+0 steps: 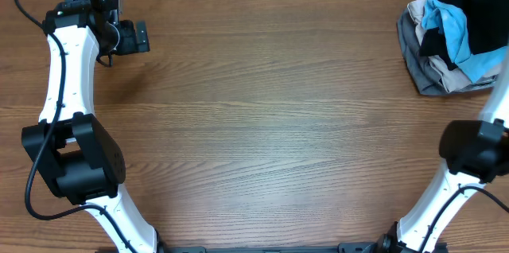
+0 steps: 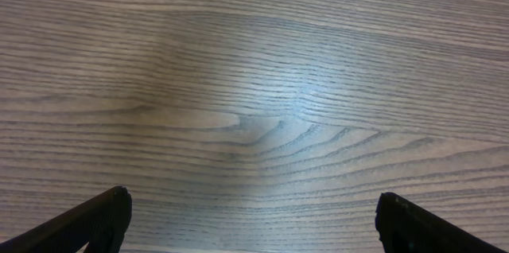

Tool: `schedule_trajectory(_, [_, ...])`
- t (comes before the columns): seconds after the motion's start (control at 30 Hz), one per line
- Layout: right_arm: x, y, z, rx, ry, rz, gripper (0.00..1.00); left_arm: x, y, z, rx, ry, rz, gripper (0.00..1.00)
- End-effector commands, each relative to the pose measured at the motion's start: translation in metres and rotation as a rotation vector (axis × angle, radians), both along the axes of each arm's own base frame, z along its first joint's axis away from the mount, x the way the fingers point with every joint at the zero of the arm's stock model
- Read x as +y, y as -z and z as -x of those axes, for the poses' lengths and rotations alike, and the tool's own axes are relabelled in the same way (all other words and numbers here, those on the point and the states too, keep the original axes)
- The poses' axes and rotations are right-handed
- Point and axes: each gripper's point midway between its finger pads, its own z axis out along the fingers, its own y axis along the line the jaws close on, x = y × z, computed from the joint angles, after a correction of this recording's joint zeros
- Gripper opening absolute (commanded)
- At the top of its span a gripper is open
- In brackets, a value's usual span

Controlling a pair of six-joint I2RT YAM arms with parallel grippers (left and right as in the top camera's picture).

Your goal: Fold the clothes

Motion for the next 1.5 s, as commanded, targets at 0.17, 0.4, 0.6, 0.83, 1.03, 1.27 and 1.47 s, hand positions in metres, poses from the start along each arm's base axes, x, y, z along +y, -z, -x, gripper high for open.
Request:
schedule_trajectory(0.17, [-0.086,0.030,0.035,0.083,0.207,-0.006,1.00,-0.003,-0.001,-0.004,-0.009,-0.007,0.012,1.00])
schedule_trajectory(0.4, [-0.112,0.087,0.030,0.147,0.207,-0.041,0.95,-0.005,-0.004,-0.009,-0.032,-0.002,0.008,1.00])
schedule_trajectory(0.6, [-0.115,0.171,0.019,0.266,0.196,-0.101,0.73,-0.005,-0.004,-0.009,-0.032,-0.002,0.008,1.00])
schedule_trajectory(0.83, [-0.107,0.281,0.019,0.397,0.162,-0.195,0.07,-0.005,-0.004,-0.009,-0.031,-0.002,0.008,1.00])
schedule_trajectory(1.03, [-0.097,0.320,0.031,0.480,0.155,-0.244,0.04,-0.005,-0.003,-0.009,-0.029,-0.001,0.009,1.00])
schedule_trajectory(1.27, [-0.094,0.264,0.019,0.391,0.113,-0.237,0.21,-0.007,-0.001,-0.004,-0.008,0.001,0.012,1.00])
schedule_trajectory(1.47, [-0.097,0.155,0.013,0.236,0.112,-0.155,1.00,-0.007,-0.001,-0.004,-0.009,0.000,0.012,1.00])
